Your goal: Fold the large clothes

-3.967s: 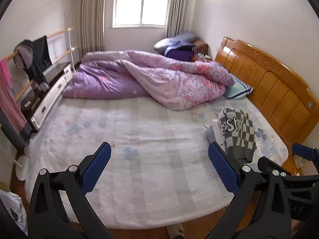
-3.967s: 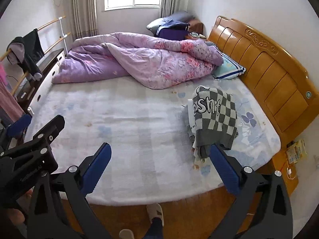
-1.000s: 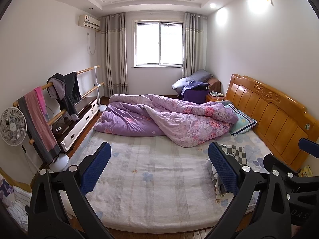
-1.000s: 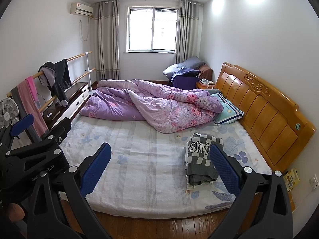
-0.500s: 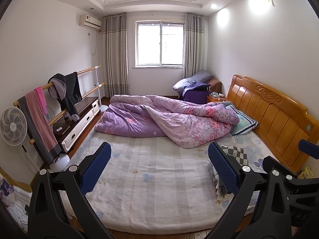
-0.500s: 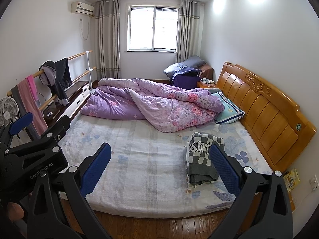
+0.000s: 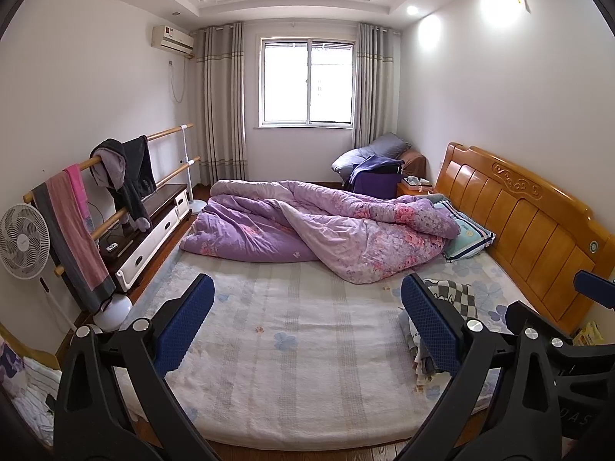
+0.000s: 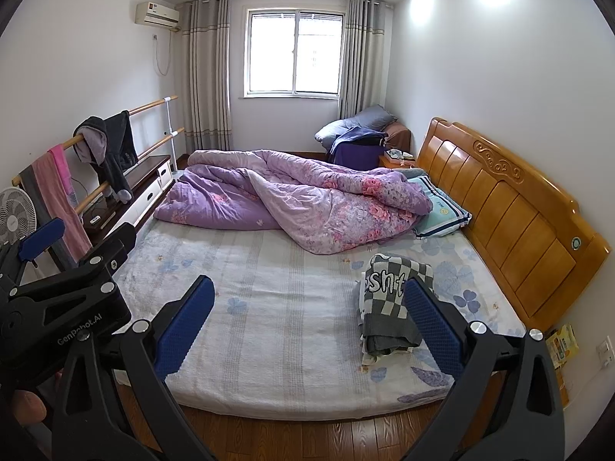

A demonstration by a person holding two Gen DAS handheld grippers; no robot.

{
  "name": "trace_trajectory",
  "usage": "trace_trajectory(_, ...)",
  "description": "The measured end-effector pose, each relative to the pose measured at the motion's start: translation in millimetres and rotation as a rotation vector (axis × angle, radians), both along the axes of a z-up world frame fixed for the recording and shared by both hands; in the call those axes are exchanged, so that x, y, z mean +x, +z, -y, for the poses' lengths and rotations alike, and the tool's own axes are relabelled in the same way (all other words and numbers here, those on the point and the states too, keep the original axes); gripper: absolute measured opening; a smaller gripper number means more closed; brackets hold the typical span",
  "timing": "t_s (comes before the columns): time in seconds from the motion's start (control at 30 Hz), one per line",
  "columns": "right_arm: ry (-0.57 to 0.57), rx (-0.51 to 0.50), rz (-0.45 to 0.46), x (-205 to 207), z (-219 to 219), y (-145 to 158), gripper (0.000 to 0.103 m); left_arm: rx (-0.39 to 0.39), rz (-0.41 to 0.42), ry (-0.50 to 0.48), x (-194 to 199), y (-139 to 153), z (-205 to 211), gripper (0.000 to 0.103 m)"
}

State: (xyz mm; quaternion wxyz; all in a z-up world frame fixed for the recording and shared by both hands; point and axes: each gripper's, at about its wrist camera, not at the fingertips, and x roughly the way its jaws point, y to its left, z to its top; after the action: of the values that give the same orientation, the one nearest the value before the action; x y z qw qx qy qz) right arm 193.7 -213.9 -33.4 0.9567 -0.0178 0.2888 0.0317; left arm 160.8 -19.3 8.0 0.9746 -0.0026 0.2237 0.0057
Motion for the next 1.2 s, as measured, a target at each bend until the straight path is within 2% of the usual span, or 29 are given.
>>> trace_trajectory(1.2,0.002,0.005,-0.017,3.6,-1.6,-6.1,0.095,0.004,-0.011,-0.001,4.1,-8.9,-1.4,0.098)
